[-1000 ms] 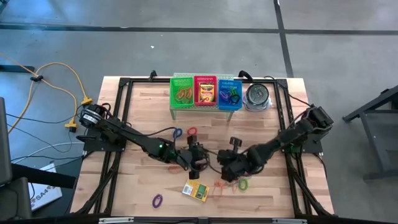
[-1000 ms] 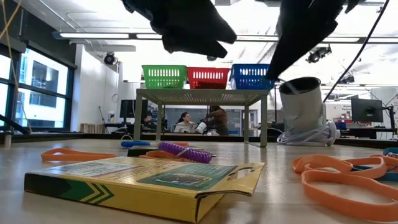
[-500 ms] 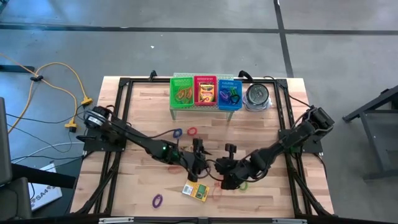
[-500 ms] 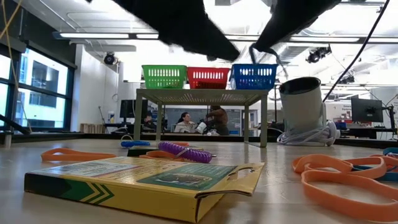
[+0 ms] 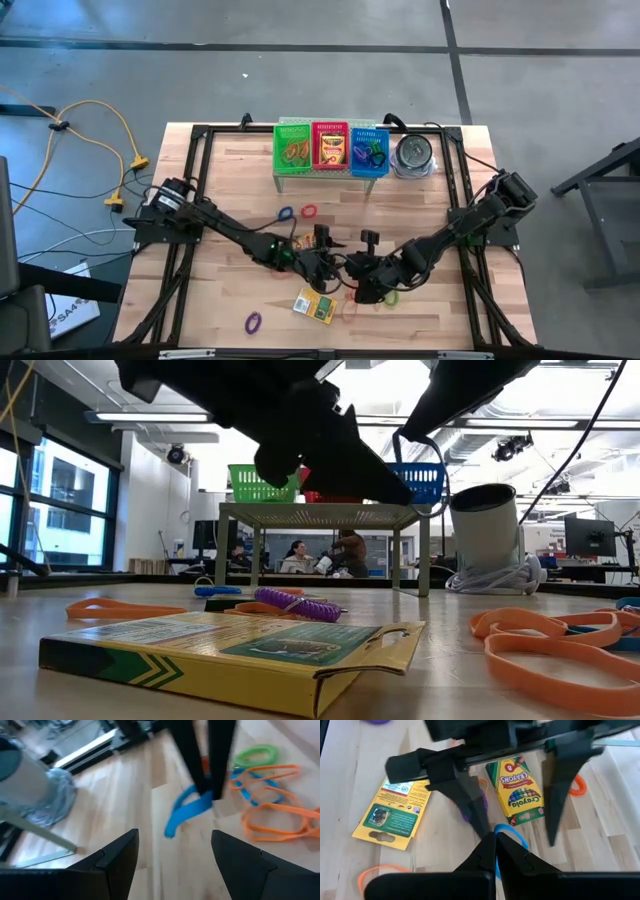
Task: Pick & Place Office Desk Supplies
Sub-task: Put the top blue rubber band into the green bin on the shelf
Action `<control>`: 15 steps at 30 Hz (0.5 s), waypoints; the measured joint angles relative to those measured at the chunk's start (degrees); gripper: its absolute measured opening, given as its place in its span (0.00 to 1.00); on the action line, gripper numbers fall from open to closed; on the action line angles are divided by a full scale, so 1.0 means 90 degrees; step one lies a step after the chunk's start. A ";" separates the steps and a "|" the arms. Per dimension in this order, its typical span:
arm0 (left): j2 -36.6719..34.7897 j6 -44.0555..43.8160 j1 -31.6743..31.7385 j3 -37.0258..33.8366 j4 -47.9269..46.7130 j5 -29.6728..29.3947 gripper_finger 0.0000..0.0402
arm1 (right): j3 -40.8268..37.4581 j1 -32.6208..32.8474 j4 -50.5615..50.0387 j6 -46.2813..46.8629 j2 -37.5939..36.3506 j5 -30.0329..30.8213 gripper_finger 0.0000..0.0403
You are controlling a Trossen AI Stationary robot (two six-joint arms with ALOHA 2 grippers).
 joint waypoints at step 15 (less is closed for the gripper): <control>-0.0002 -0.0049 -0.0053 0.0000 0.0393 0.0306 0.60 | 0.0000 0.0000 0.0117 -0.0049 0.0000 -0.0067 0.01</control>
